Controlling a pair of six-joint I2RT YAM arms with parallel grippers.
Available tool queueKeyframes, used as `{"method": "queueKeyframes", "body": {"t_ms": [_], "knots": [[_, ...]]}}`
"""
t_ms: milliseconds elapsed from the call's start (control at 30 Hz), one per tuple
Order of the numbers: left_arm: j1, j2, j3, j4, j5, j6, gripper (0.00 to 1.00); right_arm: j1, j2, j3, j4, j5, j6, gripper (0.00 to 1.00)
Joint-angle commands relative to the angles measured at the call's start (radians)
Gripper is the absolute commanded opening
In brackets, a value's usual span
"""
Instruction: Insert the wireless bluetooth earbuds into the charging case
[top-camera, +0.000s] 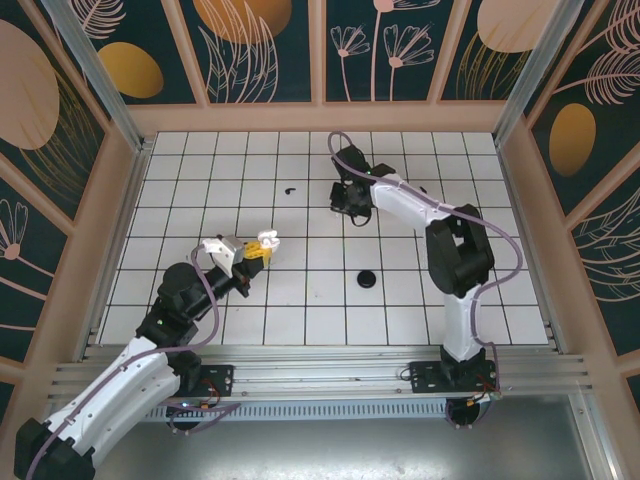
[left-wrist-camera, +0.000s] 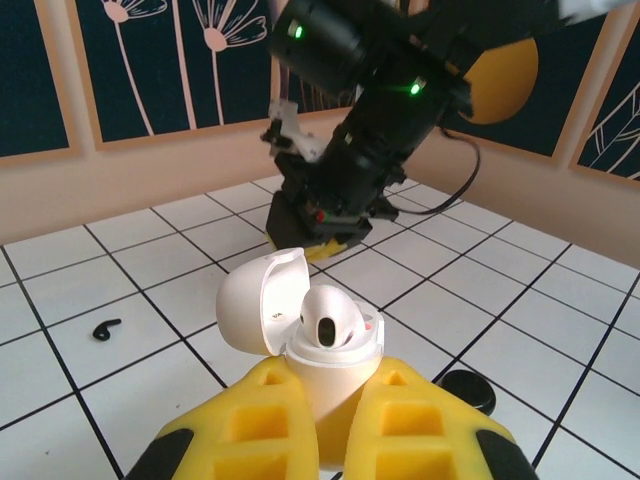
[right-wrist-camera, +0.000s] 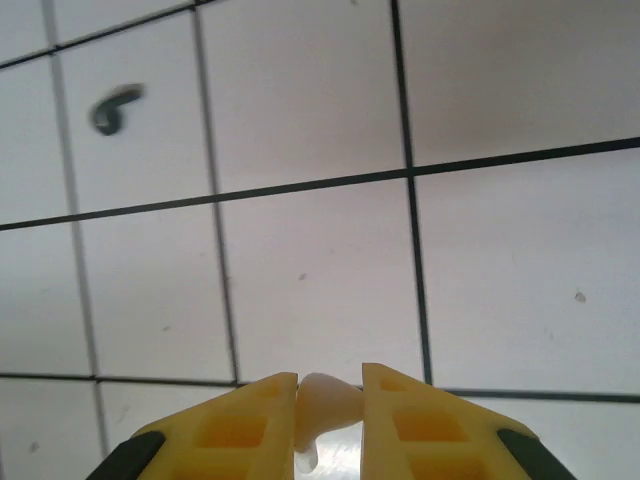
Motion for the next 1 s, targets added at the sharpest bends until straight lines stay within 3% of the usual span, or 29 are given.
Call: {"method": "queueKeyframes", "body": {"t_ms": [0,367,667,967], "knots": [[-0.004,0.02,0.028,0.113,0.046,-0.036,0.0,0.03,-0.099,-0.011,-0.04,0.08,-0.013,0.19],[-0.011,0.191,0.055,0.363,0.142,-0.123,0.0,0.098,-0.386,-0.156,-0.002,0.169,0.011,0.19],[-0.136,0.354,0.218,0.318,0.048,0.018,0.0,0.117,-0.61,-0.248,0.007,0.188,0.046,0.18],[-0.234,0.511,0.365,0.263,-0.016,0.106,0.0,0.129,-0.839,-0.37,0.125,0.182,0.089,0.14]]}}
